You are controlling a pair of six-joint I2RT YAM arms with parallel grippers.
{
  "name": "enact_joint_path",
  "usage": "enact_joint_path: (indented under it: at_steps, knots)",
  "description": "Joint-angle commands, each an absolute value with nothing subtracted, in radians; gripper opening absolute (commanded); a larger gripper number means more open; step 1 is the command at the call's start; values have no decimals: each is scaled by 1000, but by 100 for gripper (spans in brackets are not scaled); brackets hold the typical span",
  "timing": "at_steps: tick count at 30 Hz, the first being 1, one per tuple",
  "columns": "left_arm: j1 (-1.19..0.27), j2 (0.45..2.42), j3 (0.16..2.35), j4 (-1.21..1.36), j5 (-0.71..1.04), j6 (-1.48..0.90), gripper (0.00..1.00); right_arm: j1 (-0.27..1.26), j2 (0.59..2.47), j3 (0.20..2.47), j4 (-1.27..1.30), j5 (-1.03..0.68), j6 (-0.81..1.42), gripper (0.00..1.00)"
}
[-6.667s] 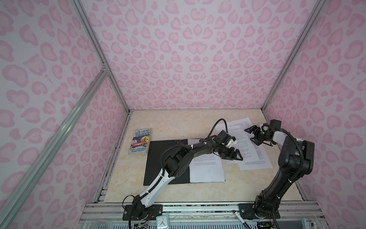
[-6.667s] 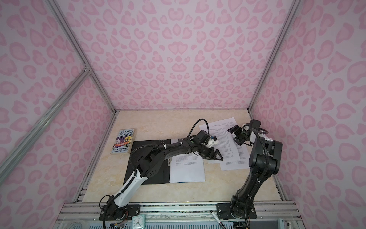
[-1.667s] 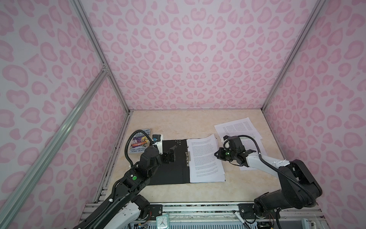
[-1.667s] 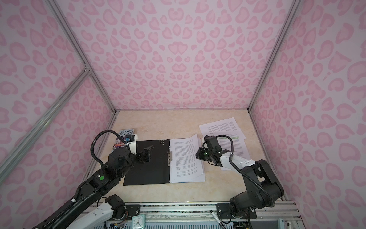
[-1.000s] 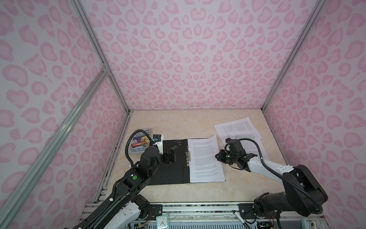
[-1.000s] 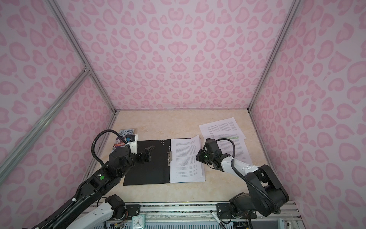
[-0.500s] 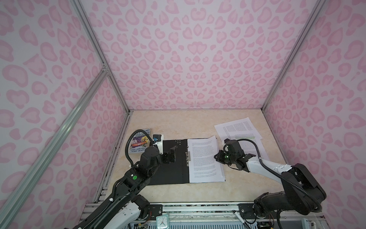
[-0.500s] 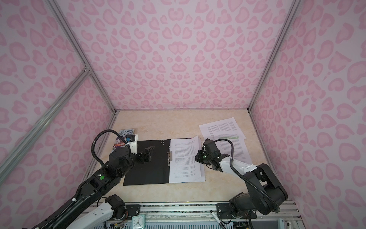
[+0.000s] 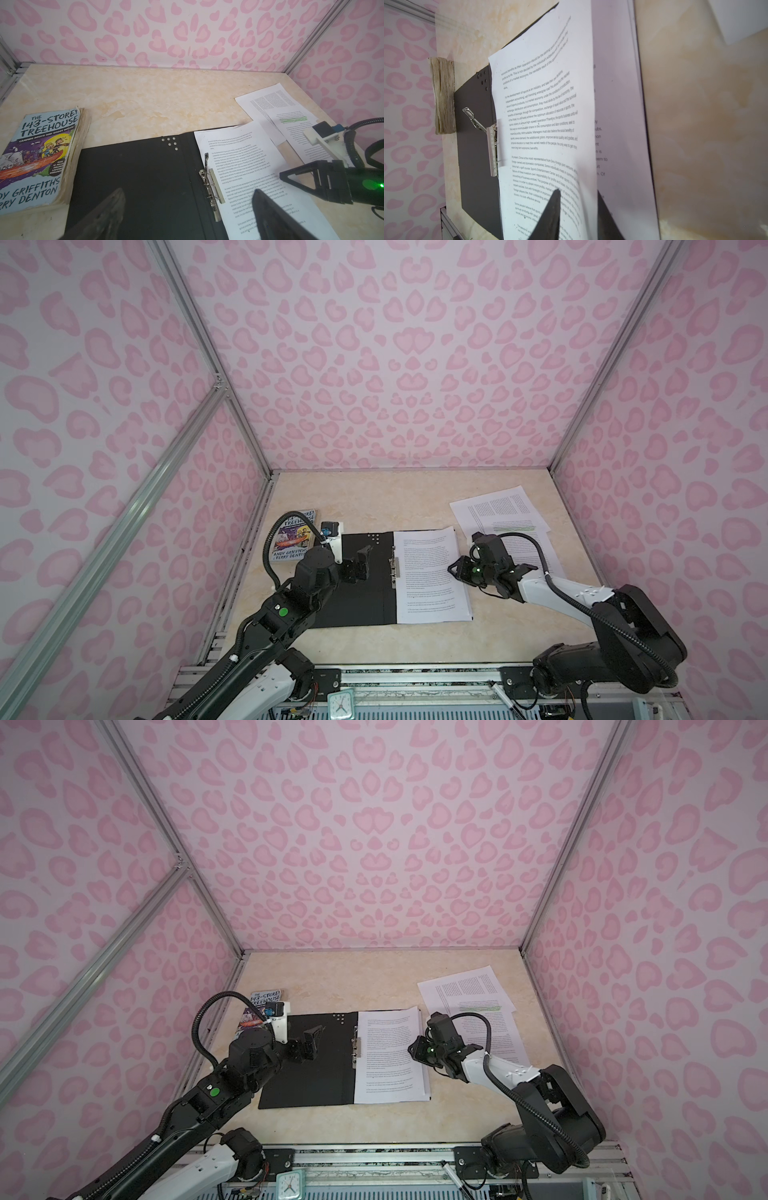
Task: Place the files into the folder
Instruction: 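Lay the held sheet onto the folder's clipped sheets with the right gripper, then release the sheet and move the right gripper back to the loose sheets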
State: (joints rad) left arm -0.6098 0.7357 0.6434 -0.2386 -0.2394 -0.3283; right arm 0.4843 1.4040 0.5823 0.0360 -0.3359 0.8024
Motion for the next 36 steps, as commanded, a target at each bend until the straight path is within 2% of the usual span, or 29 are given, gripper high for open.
enact_joint_path:
  at_steps: [1,5,8,14,15,19,25,28,32,36]
  knots:
    - [-609,736,653,-230,-233,-330,97,486,1404,577,19,-297,804,40]
    - [-609,733,652,-230,-235,-330,97,486,1410,578,-14,-278,800,52]
    - [-609,734,652,-230,-232,-329,97,486,1419,593,-45,-258,789,55]
    - [-609,737,654,-233,-227,-327,97,469,1424,639,-166,-193,744,68]
    - [-609,735,653,-232,-227,-330,97,460,1417,647,-189,-182,730,72]
    - [-608,735,653,-227,-213,-330,97,361,1371,694,-314,-93,652,98]
    - [-608,798,692,-239,-66,-350,97,-37,1299,685,-342,-167,545,99]
    - [-608,899,754,-269,111,-381,100,-235,1327,689,-291,-240,525,98]
    - [-619,1090,835,-280,340,-459,98,-385,1455,789,-317,-313,503,97]
    - [-721,1281,941,-277,382,-511,97,-435,1580,827,-293,-360,519,95]
